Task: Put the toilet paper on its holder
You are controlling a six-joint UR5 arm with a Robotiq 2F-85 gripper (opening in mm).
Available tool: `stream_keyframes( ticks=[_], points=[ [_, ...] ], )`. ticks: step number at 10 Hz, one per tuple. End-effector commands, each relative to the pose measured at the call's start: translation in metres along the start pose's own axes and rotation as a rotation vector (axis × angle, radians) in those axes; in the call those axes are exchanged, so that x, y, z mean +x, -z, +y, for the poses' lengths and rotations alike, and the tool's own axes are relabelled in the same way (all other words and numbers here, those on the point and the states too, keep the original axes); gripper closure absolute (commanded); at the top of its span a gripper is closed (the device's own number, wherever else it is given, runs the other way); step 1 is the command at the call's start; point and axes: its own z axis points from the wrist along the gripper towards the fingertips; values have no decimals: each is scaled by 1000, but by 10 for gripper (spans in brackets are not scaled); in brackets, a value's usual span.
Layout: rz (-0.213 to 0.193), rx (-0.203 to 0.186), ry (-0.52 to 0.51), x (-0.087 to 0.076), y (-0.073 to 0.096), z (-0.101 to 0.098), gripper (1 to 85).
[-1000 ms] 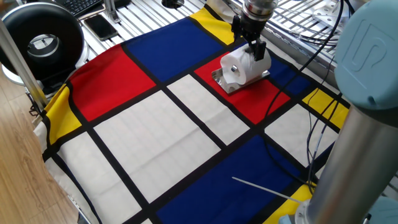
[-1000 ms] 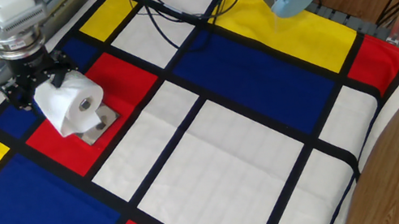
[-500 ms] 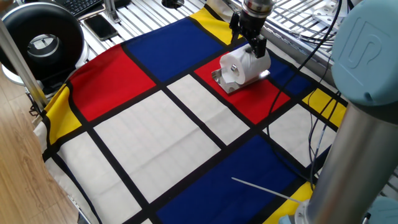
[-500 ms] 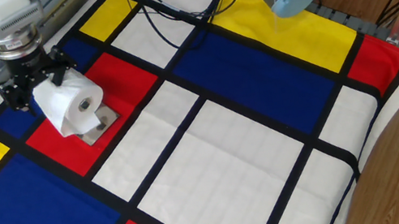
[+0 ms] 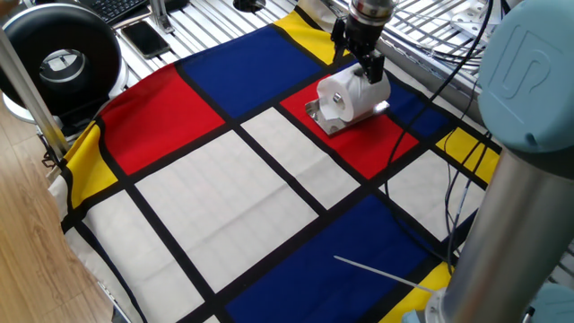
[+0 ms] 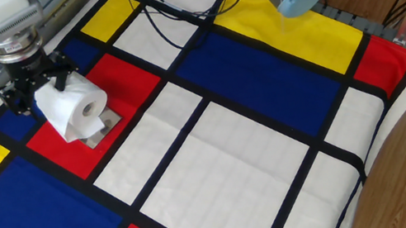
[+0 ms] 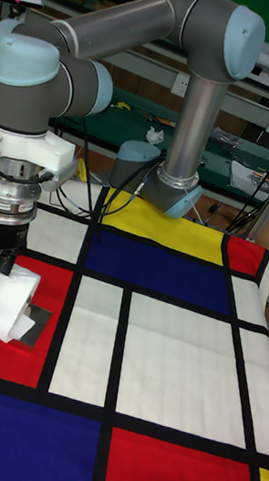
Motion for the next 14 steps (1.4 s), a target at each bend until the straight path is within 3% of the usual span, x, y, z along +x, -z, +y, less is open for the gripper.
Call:
stream_keyframes(
  ticks=[1,14],
  points=[
    [7,11,-1,-3,5,-6,143],
    [46,14,10,2,29,-17,170]
  ],
)
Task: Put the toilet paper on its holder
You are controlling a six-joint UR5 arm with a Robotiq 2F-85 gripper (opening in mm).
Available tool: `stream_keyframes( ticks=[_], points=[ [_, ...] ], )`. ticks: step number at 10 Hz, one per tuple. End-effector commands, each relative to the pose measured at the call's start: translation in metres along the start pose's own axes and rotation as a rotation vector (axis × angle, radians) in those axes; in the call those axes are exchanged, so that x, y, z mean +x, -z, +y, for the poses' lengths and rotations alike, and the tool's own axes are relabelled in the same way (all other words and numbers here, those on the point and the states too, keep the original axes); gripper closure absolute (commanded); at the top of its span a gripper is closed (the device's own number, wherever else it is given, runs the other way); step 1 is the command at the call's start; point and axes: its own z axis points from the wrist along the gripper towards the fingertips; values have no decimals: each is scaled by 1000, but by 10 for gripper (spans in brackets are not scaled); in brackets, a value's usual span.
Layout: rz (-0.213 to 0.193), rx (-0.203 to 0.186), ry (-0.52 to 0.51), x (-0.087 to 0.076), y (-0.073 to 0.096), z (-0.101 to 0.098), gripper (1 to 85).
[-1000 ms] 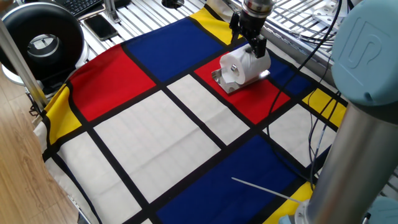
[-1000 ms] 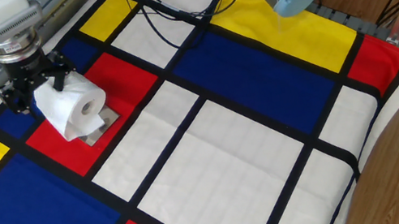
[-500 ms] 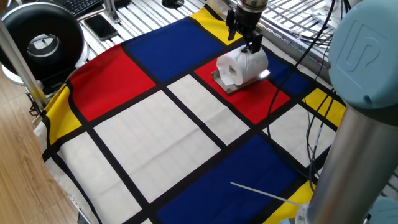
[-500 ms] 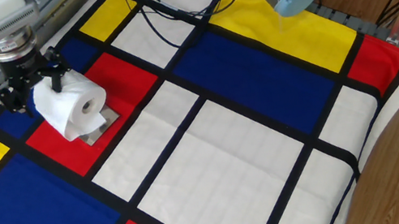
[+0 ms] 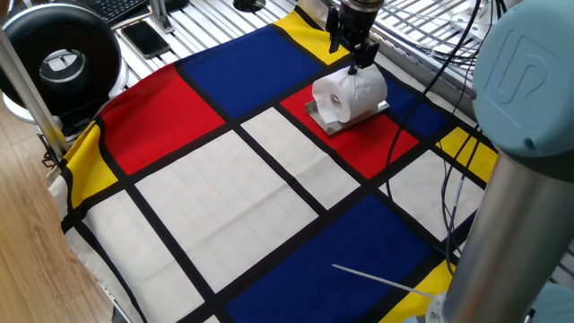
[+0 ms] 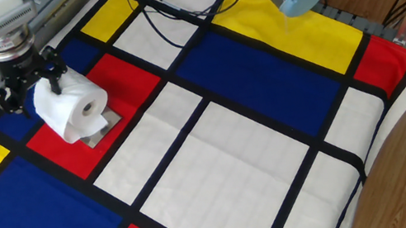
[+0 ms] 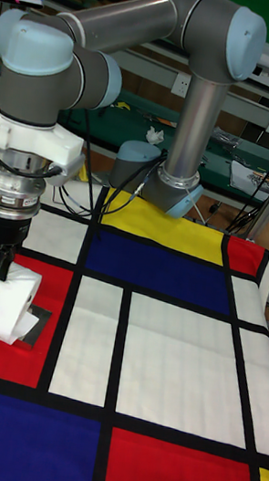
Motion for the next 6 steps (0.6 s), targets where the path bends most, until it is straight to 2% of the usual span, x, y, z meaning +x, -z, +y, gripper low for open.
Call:
stream_keyframes(
  ticks=[1,6],
  points=[
    [3,2,-10,0,11,-2,173],
    [14,6,-22,1,23,0,203]
  ],
)
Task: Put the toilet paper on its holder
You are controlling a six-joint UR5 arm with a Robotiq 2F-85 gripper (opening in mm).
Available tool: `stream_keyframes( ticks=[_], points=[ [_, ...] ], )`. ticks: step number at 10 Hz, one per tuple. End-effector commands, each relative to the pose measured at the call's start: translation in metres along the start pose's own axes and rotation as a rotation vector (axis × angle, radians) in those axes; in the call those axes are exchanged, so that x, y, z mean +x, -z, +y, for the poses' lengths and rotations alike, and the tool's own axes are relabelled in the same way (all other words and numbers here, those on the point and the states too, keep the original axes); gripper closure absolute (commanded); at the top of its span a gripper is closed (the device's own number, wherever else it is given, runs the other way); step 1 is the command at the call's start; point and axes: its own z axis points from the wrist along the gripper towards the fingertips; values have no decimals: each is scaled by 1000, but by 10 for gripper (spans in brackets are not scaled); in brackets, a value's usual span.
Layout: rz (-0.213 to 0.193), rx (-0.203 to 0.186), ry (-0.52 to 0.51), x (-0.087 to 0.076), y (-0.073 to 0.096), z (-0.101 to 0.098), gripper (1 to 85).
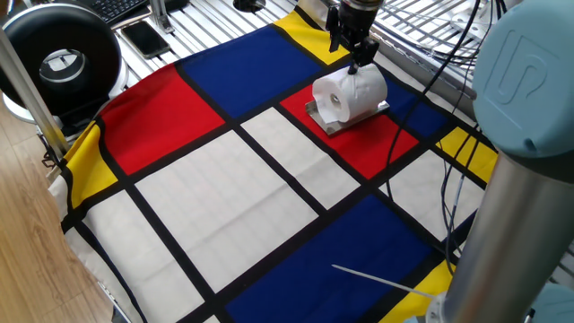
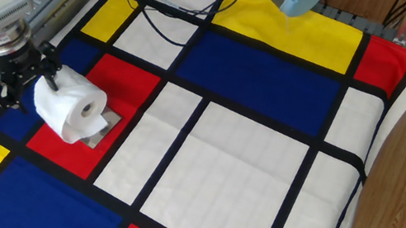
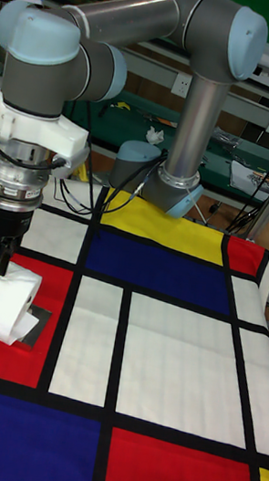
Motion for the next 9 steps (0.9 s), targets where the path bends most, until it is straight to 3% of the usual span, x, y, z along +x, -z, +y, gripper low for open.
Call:
stream_keyframes(
  ticks=[1,4,5,6,8,9],
  points=[
    [-3,7,-15,0,10,-2,213],
    [12,18,-33,4,19,-5,230],
    [16,19,-40,5,19,-5,280],
    [22,28,-56,7,19,-7,397],
    [10,55,-131,4,20,-14,843],
    [15,55,-167,6,20,-14,843]
  ],
)
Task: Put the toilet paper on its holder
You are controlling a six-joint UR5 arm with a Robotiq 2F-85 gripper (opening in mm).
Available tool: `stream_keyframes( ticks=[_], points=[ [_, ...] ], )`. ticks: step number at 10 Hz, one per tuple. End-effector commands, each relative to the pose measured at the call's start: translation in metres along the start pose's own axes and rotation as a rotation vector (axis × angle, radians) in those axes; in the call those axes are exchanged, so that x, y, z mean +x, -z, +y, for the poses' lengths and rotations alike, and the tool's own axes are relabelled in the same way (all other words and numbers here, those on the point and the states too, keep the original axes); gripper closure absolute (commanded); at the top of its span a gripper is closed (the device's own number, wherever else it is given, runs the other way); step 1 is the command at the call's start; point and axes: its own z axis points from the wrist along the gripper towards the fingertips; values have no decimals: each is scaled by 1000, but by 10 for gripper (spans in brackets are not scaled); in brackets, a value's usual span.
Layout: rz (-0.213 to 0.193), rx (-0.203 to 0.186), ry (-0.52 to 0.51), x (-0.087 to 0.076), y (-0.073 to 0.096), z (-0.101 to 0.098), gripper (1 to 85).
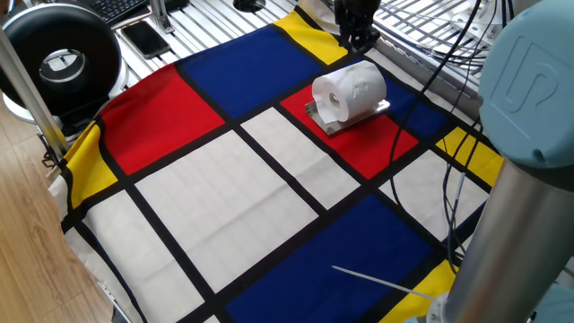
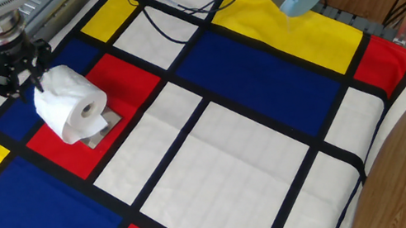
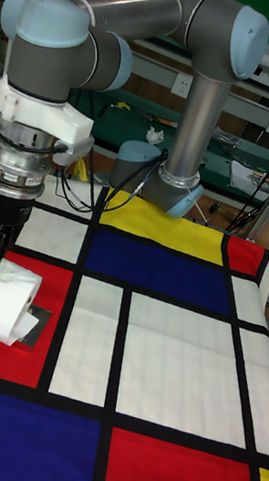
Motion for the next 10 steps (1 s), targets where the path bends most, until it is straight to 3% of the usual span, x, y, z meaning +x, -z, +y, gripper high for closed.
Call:
stream_keyframes(
  ticks=[1,3,6,7,10],
  points=[
    [9,34,-103,4,2,-9,843],
    [33,46,-128,10,3,-12,843],
    [36,41,-142,11,3,-10,843],
    [30,34,-159,7,2,-8,843],
    [36,32,-213,-29,5,2,837]
  ],
)
